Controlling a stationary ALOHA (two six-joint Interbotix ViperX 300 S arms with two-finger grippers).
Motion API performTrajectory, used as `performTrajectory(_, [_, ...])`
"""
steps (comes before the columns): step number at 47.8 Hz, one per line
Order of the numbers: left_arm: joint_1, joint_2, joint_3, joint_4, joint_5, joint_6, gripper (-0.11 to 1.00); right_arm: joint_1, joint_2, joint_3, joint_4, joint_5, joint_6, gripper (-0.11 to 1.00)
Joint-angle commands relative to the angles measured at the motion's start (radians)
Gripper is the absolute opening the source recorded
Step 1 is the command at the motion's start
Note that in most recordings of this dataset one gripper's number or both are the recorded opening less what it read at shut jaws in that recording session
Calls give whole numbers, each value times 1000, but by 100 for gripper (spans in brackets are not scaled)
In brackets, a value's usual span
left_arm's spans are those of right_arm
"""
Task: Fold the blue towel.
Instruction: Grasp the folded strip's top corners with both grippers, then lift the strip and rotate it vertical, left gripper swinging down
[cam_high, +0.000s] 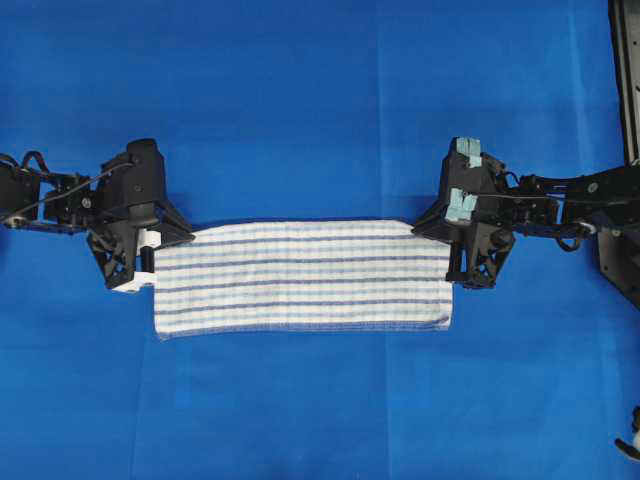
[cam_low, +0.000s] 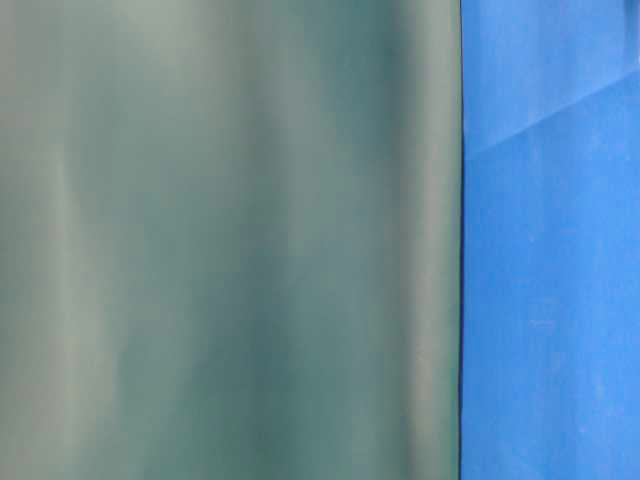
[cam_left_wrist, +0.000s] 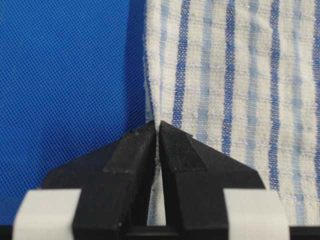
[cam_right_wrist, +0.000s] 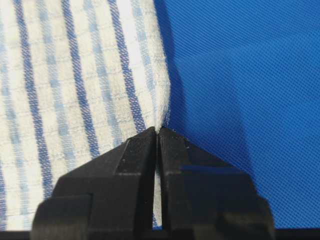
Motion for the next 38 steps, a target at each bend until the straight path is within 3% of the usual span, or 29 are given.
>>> performTrajectory(1, [-3, -57, -21, 2, 37, 3, 1, 2, -60, -9, 2, 15, -2, 3])
performTrajectory(20, [-9, -330, -80, 2, 307, -2, 1, -5, -318, -12, -3, 199, -3, 3])
performTrajectory(31, [-28, -342, -87, 0, 296, -17, 1, -12, -321, -21, -5, 206, -5, 3])
performTrajectory(38, [-52, -293, -135, 0, 230, -48, 1, -61, -290, -52, -28, 195, -5, 3])
